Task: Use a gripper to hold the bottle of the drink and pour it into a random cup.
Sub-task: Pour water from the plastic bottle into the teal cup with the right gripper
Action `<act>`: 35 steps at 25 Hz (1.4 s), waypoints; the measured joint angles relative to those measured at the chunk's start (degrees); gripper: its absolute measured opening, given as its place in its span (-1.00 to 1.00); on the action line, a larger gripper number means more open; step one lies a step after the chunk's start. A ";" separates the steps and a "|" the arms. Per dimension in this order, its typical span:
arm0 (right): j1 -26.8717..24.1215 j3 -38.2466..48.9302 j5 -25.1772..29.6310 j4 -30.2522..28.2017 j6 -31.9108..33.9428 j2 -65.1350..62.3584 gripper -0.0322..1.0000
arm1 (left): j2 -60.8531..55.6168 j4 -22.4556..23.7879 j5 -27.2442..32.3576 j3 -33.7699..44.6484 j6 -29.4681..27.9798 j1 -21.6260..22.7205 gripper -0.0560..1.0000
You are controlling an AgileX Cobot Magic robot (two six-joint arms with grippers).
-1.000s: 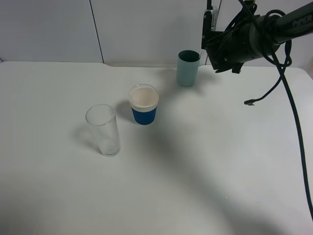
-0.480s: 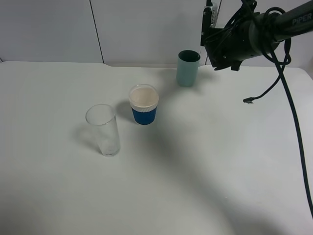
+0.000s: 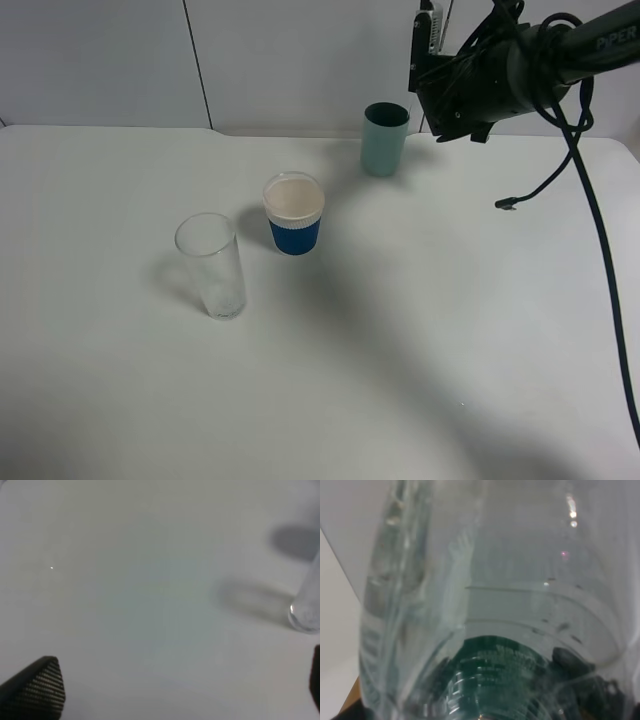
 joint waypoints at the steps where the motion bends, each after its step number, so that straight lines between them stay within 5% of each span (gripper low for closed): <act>1: 0.00 0.00 0.00 0.00 0.00 0.00 0.08 | 0.00 0.00 0.00 0.00 0.00 0.00 0.99; 28: 1.40 -4.64 0.89 0.52 -0.09 3.75 0.08 | 0.00 0.00 0.00 0.00 0.00 0.00 0.99; 35: 1.40 -4.64 0.89 0.52 -5.09 3.75 0.08 | 0.00 0.00 0.00 0.00 0.00 0.00 0.99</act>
